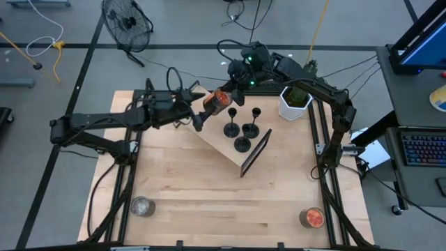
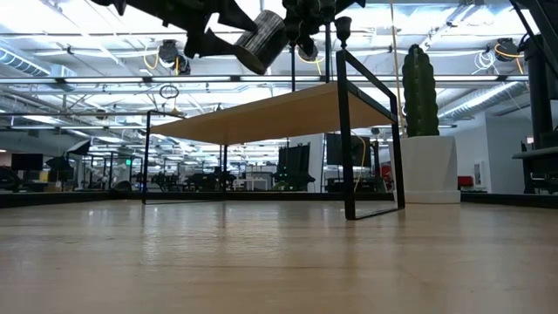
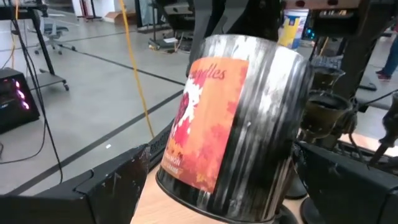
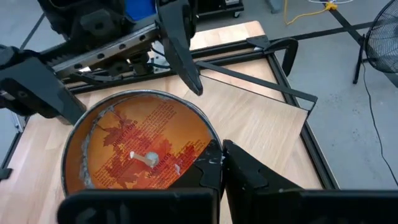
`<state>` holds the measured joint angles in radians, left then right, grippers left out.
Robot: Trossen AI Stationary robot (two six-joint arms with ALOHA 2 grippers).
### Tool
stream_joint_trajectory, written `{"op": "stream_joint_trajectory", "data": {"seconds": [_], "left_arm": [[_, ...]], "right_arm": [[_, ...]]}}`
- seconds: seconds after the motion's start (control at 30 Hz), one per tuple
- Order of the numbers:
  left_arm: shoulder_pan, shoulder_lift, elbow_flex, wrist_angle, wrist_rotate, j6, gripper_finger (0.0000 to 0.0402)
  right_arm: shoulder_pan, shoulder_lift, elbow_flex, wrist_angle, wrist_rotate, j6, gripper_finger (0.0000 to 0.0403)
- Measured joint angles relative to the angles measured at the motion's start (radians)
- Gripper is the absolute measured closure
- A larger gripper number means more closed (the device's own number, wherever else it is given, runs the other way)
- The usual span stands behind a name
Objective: Pick & Place candle stick holders
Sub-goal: Put the top orange scented candle on the shelf
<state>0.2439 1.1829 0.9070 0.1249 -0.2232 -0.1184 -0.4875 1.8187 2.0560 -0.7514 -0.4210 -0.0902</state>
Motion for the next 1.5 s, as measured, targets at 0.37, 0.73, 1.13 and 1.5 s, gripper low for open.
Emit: {"op": "stream_joint_trajectory", "data": {"seconds": [0.37, 0.73, 1.13, 1.5], "left_arm": [[0.031, 0.008, 0.000, 0.000, 0.071, 0.019, 0.0002], [0.036, 0.008, 0.000, -0.010, 0.107, 0.005, 0.0002], [0.036, 0.013, 0.000, 0.051, 0.157, 0.055, 0.0002], [0.034, 0.108, 0.001, 0.111, 0.072, 0.072, 0.0002]], "right_arm": [[0.040, 0.011, 0.000, 0.029, 0.015, 0.008, 0.0403], [0.066, 0.014, -0.009, 0.052, 0.010, 0.026, 0.0403], [0.088, 0.014, -0.009, 0.087, 0.000, 0.041, 0.0403], [0.088, 0.015, -0.009, 0.090, 0.009, 0.042, 0.0403]]}}
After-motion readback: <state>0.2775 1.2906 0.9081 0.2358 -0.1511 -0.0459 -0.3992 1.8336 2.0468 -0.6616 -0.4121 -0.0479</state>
